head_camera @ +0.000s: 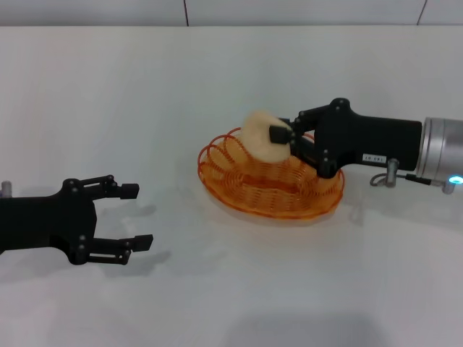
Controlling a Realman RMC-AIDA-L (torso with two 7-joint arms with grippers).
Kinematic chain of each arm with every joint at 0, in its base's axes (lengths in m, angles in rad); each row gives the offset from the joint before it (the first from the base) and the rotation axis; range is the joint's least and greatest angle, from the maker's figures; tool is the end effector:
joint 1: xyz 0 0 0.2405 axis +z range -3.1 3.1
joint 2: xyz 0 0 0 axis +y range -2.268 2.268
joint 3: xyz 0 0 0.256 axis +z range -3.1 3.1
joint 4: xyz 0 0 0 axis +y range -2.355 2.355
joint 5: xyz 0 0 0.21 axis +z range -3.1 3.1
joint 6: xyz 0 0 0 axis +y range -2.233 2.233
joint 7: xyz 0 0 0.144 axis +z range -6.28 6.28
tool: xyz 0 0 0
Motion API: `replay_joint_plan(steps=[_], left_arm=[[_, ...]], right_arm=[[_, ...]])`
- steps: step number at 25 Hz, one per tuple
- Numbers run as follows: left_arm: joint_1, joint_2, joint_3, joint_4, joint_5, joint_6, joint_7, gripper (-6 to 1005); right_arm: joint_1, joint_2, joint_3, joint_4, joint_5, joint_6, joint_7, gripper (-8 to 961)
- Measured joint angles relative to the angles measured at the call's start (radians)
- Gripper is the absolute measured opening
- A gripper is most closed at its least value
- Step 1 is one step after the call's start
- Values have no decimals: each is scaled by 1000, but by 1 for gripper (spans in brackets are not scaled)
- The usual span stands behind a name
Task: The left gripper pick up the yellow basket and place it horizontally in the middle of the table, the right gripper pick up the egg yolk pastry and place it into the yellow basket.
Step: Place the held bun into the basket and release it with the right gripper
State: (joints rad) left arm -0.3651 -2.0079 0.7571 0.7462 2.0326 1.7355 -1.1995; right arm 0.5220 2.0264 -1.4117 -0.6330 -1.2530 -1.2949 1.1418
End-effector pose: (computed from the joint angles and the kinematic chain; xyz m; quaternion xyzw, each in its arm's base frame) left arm -0.3047 0.2743 0.0296 -0.9679 -0.1358 -0.1876 0.0973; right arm 0.1970 0.3451 -0.0400 -0.9377 0.0803 0.3093 0.1365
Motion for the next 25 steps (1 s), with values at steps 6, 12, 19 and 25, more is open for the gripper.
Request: replay_joint_plan(steps=[6, 12, 19, 25], left_arm=[[3, -1, -1, -1, 0, -2, 0, 874], [-1, -2, -2, -1, 0, -3, 0, 874], [2, -2, -4, -1, 0, -5, 0, 874], [-1, 3, -4, -1, 0, -5, -1, 874]], right_arm=[[-5, 1, -24, 11, 12, 11, -17, 87], [-9, 0, -27, 12, 19, 22, -19, 409], [-19, -17, -23, 12, 16, -37, -20, 563], [-70, -55, -5, -23, -40, -127, -18, 715]])
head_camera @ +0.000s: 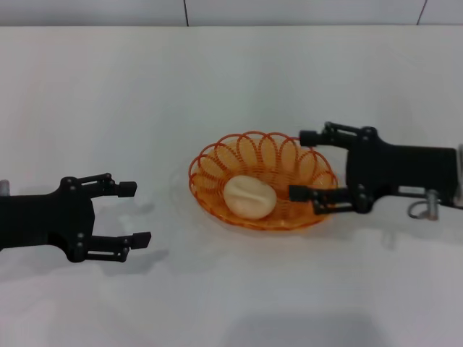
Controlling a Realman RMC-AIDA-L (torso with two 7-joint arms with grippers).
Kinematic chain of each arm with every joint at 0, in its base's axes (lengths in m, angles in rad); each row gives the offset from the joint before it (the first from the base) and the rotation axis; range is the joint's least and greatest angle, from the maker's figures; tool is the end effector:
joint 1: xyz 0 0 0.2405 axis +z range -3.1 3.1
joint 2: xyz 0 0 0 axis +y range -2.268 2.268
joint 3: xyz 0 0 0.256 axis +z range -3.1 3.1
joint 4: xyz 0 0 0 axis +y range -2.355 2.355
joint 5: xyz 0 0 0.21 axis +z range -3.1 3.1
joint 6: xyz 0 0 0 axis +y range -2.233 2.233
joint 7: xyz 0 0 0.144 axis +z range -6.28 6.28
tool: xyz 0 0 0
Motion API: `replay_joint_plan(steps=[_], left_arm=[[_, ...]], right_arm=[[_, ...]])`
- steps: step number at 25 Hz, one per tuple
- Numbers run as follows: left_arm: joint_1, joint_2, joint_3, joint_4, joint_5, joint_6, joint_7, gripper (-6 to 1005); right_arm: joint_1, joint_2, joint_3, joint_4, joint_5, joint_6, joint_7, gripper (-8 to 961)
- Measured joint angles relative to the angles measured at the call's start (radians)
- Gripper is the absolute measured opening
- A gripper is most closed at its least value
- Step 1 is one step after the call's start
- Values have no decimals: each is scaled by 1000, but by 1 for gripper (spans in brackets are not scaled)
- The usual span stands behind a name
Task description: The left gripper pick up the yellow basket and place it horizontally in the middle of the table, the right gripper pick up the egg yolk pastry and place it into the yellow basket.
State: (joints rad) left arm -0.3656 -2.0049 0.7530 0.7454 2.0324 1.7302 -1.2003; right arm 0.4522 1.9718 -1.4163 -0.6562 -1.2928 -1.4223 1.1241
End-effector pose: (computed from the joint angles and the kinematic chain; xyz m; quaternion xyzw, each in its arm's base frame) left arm -0.3058 0.2754 0.0312 -0.9676 -0.1372 -0.1861 0.1018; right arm 0.2223 0.3205 -0.0219 -0.9475 0.0613 0.2965 0.1029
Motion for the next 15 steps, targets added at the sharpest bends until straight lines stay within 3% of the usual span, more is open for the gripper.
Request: replay_joint_plan(steps=[4, 15], left_arm=[[-3, 3, 1, 0, 0, 0, -7, 874], [-14, 13, 6, -2, 0, 7, -32, 874]], right_arm=[[-19, -24, 12, -2, -51, -40, 1, 843], [-73, -34, 170, -31, -290, -173, 8, 877]])
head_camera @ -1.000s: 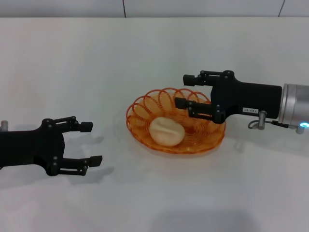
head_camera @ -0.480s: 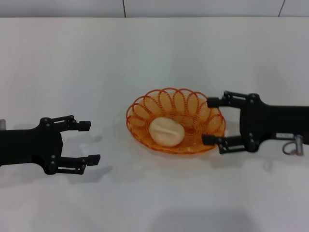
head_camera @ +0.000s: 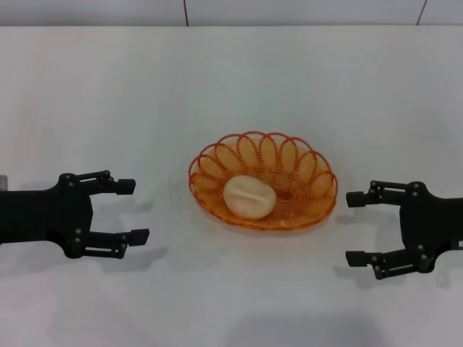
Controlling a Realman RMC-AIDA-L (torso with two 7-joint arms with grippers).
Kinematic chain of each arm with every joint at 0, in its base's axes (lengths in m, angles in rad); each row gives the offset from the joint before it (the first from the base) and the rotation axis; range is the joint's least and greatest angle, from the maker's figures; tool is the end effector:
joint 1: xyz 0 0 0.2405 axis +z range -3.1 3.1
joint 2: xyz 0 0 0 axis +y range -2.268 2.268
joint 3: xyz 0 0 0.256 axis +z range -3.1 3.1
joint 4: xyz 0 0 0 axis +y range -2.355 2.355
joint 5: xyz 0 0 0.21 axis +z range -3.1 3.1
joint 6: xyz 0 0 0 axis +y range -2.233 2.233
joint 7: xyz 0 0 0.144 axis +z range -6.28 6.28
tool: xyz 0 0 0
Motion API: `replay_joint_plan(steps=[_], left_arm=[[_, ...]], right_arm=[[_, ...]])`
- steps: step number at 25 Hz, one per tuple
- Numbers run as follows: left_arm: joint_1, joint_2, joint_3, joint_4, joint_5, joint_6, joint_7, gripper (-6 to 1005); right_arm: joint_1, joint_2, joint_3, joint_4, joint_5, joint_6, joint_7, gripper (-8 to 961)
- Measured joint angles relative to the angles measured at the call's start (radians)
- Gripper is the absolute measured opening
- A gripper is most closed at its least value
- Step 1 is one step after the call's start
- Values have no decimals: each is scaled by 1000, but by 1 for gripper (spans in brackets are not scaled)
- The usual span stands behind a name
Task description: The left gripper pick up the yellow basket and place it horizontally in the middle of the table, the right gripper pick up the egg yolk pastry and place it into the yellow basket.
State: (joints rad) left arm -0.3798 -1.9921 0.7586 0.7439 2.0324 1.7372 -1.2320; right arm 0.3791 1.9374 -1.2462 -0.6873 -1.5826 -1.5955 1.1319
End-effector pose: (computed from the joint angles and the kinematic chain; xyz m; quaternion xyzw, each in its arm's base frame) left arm -0.3036 0.2794 0.0351 -0.9678 -0.1437 -0.1838 0.0949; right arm 0.2672 0.2882 0.0024 -0.9698 0.0582 0.2292 0.0603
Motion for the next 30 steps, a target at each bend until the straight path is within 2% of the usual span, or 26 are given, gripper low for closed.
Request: replay_joint_plan(steps=[12, 17, 30], left_arm=[[-14, -3, 0, -1, 28, -3, -12, 874], [-25, 0, 1, -7, 30, -2, -16, 874], [-43, 3, -3, -10, 51, -6, -32, 874]], right_arm=[[-15, -2, 42, -11, -21, -11, 1, 877], [-18, -12, 54, -11, -22, -12, 5, 877], [-13, -18, 71, -14, -47, 2, 7, 877]])
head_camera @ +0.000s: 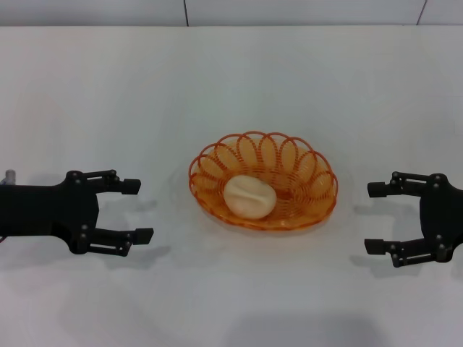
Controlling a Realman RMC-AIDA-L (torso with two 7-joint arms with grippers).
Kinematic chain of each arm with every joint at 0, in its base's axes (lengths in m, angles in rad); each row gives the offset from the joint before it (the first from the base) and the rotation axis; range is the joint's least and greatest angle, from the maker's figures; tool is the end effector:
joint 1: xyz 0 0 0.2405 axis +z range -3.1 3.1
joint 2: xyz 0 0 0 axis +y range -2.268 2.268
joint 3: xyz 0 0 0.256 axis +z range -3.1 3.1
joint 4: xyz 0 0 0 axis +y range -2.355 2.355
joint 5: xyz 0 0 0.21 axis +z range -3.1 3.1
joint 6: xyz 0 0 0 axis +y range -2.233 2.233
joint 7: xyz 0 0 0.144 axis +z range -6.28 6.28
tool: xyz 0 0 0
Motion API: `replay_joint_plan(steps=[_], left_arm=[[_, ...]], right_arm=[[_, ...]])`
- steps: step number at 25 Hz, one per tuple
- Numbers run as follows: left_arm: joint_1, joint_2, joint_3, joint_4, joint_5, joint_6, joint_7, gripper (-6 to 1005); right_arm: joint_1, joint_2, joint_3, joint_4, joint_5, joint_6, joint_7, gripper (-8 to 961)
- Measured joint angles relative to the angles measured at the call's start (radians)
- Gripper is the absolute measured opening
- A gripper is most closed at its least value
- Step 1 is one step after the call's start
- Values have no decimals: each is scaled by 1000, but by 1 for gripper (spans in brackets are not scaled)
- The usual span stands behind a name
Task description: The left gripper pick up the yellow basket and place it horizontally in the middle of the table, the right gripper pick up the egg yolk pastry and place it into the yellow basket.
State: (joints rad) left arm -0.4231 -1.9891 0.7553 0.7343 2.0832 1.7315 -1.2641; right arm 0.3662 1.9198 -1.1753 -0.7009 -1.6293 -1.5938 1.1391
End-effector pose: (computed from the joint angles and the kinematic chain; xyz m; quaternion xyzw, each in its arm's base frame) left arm -0.2985 0.2886 0.0325 -0.9719 -0.1473 -0.1657 0.0786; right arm 0.2795 0.2919 0.0184 -0.9708 0.0663 0.2129 0.0879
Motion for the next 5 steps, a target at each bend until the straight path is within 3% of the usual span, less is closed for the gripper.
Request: replay_joint_plan(steps=[5], left_arm=[[-6, 0, 4, 0, 0, -1, -8, 874]], right_arm=[[2, 2, 3, 0, -3, 1, 1, 877]])
